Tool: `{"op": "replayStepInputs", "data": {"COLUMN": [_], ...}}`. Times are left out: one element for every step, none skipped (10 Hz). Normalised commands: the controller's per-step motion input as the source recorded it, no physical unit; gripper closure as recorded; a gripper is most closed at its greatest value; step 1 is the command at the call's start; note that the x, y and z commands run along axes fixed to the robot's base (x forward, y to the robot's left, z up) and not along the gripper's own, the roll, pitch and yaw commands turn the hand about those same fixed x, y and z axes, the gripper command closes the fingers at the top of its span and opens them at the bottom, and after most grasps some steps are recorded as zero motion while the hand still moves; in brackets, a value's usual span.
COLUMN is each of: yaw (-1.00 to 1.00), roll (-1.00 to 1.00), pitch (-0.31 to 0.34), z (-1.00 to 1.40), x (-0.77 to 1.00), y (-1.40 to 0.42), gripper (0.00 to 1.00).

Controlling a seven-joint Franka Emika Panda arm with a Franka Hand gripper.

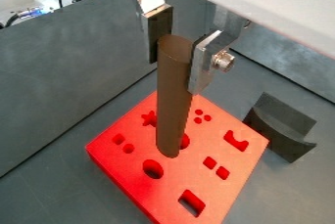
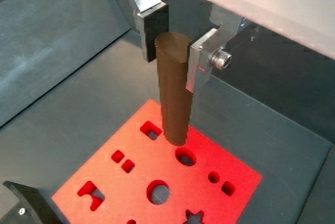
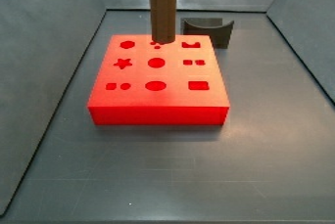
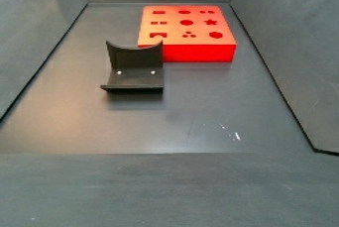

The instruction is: Insert the oval object.

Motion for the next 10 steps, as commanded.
{"op": "replayStepInputs", "data": {"yaw": [0.06, 0.05, 0.04, 0.03, 0.00, 0.00, 0.00, 0.00, 0.00, 0.00], "roll": [-0.11, -0.07, -0.08, 0.00, 0.00, 0.01, 0.00, 0.00, -0.03, 0.00], "pitch": [-0.147, -0.140, -0.129, -0.011, 0.000, 0.000, -0.020, -0.014, -0.030, -0.019], "z": [-0.51, -0.53, -0.49, -0.11, -0.04, -0.44, -0.50, -0.35, -0.29, -0.23], "x": [0.00, 0.00, 0.00, 0.00, 0.00, 0.01, 0.01, 0.00, 0.03, 0.00], "y": [0.00, 0.01, 0.04, 0.00, -0.01, 0.00, 0.00, 0.00, 0.00, 0.00], "gripper": [1.00, 1.00, 1.00, 1.00, 1.00, 1.00, 1.00, 1.00, 1.00, 1.00]}}
